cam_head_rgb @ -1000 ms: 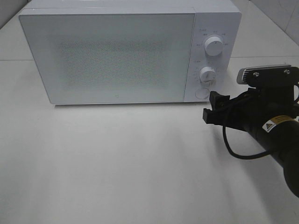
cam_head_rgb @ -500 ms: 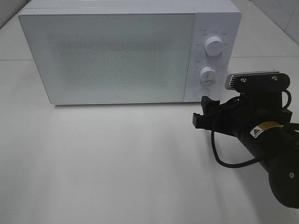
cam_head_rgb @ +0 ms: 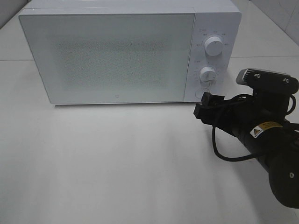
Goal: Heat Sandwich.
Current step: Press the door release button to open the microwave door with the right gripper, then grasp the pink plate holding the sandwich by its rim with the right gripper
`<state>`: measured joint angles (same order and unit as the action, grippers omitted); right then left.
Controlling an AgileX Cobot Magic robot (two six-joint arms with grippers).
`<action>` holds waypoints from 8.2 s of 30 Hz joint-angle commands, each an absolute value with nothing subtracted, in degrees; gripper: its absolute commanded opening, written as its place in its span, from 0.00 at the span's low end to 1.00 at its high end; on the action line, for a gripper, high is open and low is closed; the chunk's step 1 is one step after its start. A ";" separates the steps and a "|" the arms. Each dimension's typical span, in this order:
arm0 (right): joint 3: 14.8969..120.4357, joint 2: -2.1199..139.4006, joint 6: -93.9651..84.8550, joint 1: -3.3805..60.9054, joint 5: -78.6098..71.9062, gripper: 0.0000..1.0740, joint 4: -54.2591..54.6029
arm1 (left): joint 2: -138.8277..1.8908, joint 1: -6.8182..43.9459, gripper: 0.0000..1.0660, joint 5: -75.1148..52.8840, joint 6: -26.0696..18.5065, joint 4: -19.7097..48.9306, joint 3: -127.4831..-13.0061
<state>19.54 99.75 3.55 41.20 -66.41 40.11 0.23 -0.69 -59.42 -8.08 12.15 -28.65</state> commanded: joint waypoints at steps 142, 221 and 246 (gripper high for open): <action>46.18 119.98 80.62 25.78 -61.88 0.00 28.88 | 1.38 -0.92 0.97 -58.50 -7.85 12.66 -28.71; 46.01 117.40 78.84 25.15 -48.87 0.00 25.15 | 1.38 -0.92 0.97 -58.79 -7.85 9.63 -28.71; 38.16 95.91 55.63 25.10 -18.74 0.03 19.82 | 1.38 -0.92 0.97 -58.79 -7.85 9.63 -28.71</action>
